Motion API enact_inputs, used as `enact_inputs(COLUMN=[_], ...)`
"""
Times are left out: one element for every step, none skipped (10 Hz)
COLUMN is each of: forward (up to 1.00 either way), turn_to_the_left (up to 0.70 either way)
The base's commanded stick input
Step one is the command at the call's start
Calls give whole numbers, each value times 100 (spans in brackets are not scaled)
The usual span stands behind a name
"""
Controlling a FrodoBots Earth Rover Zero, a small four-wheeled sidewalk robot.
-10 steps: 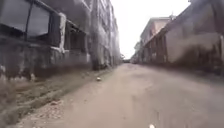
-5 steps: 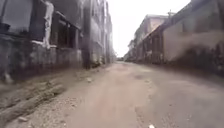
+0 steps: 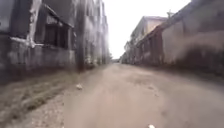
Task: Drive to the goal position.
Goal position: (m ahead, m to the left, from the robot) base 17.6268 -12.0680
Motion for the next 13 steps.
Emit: enact_inputs(forward=[100, 100, 100, 100, 100, 100, 100, 100, 100, 100, 100, 100, 100], turn_to_the_left=[0, 0, 0, 0, 0, 0, 0, 0, 0, 0, 0, 0, 0])
